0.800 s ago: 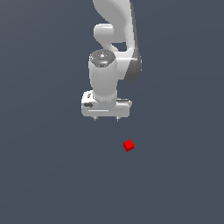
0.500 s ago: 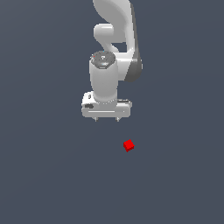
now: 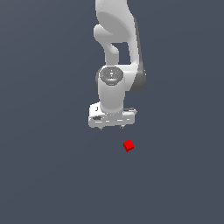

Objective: Pick up the red cube and move it to a goal position.

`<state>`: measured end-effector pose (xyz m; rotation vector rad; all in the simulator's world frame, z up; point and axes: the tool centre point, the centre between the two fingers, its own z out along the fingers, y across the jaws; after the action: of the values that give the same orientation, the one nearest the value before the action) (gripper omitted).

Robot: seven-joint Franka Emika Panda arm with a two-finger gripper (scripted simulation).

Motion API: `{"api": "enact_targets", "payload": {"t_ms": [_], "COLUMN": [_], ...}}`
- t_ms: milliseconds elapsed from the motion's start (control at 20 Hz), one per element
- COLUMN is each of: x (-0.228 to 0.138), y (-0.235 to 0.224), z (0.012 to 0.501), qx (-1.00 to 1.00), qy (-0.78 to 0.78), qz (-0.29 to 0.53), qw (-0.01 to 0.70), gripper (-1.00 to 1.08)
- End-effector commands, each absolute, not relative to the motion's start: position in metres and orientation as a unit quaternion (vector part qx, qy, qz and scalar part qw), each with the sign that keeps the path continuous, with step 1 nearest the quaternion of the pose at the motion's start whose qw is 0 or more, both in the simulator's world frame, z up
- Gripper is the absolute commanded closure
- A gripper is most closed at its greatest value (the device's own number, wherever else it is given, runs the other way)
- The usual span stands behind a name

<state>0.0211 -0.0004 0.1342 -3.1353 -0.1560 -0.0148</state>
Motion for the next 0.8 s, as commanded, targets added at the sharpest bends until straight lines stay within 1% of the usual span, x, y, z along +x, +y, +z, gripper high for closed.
{"api": "enact_targets", "payload": {"t_ms": [0,400,750], "x": [0.029,0.053,0.063], "y": [0.011,0.054,0.08], "z": [0.118,0.061,0.03], "qx": [-0.997,-0.986,-0.977], "qy": [-0.074,-0.165,-0.215], "qz": [-0.004,-0.002,-0.001], "qw": [0.002,0.002,0.001], "gripper": [-0.92,-0.92,-0.92]}}
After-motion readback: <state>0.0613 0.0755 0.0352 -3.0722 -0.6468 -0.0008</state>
